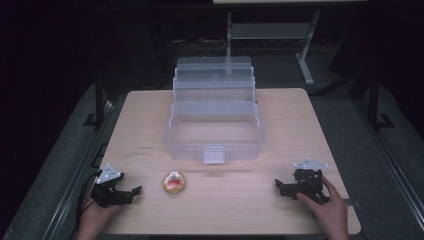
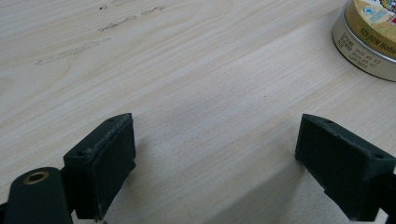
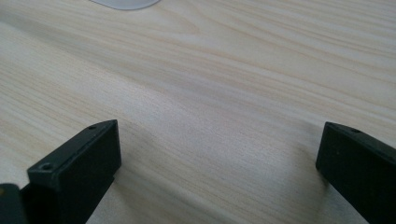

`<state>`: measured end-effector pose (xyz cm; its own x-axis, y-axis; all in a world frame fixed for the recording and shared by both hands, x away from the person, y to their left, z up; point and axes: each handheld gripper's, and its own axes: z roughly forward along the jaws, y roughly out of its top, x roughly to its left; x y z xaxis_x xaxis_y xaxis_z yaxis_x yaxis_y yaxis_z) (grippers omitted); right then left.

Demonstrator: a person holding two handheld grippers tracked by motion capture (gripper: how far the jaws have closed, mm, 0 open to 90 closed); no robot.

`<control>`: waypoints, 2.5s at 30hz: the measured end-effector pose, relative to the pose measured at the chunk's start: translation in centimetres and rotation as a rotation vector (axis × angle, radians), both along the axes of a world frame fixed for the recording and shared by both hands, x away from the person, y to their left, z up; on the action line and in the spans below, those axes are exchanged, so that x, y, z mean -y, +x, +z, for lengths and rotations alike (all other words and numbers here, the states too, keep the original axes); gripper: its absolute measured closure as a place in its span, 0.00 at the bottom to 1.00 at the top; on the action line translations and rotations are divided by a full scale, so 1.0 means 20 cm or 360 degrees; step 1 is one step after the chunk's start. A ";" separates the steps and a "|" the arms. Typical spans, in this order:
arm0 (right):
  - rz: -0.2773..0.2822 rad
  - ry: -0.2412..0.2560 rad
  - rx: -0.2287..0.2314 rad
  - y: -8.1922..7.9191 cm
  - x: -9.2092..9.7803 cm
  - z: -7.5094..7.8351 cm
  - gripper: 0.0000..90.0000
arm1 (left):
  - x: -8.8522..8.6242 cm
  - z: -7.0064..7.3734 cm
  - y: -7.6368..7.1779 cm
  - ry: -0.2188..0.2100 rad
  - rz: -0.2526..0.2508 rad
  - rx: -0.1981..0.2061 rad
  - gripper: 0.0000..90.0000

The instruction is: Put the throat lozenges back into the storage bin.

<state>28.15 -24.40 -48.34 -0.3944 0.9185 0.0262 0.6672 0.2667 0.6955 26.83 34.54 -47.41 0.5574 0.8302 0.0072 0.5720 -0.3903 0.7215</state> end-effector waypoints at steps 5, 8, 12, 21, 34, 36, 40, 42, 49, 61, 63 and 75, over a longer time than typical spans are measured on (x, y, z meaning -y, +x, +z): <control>-0.0001 0.0003 0.0001 0.00 0.00 0.00 0.00 | 0.00 0.00 0.00 0.0000 0.0000 0.0000 0.13; -0.0001 0.0003 0.0002 0.00 0.00 0.00 0.00 | 0.00 0.00 0.00 0.0000 0.0000 -0.0001 0.13; -0.0001 0.0003 0.0002 0.00 0.00 0.00 0.00 | 0.00 0.00 0.00 0.0000 0.0000 0.0000 0.13; 0.0004 0.0000 0.0002 0.00 0.00 0.00 0.00 | 0.00 0.02 0.01 0.0015 0.0003 -0.0025 0.13; 0.0008 0.0000 0.0001 0.00 0.00 0.00 0.00 | 0.01 0.09 0.02 0.0016 -0.0016 -0.0078 0.14; 0.0008 0.0000 0.0002 0.00 0.00 0.00 0.00 | 0.02 0.10 0.02 0.0010 -0.0021 -0.0085 0.14; 0.0008 0.0000 0.0002 0.00 0.00 0.00 0.00 | 0.02 0.13 0.02 -0.0005 -0.0042 -0.0112 0.14; 0.0008 0.0000 0.0002 0.00 0.00 0.00 0.00 | 0.03 0.13 0.02 -0.0012 -0.0049 -0.0123 0.15; 0.0008 0.0000 0.0002 0.00 0.00 0.00 0.00 | 0.04 0.16 0.03 -0.0008 -0.0072 -0.0173 0.15; 0.0008 0.0000 0.0002 0.00 0.00 0.00 0.00 | 0.07 0.20 0.05 0.0009 -0.0123 -0.0261 0.16; 0.0008 0.0000 0.0002 0.00 0.00 0.00 0.00 | 0.07 0.20 0.05 0.0013 -0.0130 -0.0274 0.16; 0.0008 0.0000 0.0002 0.00 0.00 0.00 0.00 | 0.13 0.28 0.08 0.0120 -0.0198 -0.0304 0.16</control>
<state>28.20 -24.43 -48.35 -0.3991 0.9165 0.0260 0.6652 0.2699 0.6962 28.37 31.85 -41.91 0.6525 0.7562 -0.0489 0.6396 -0.5149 0.5707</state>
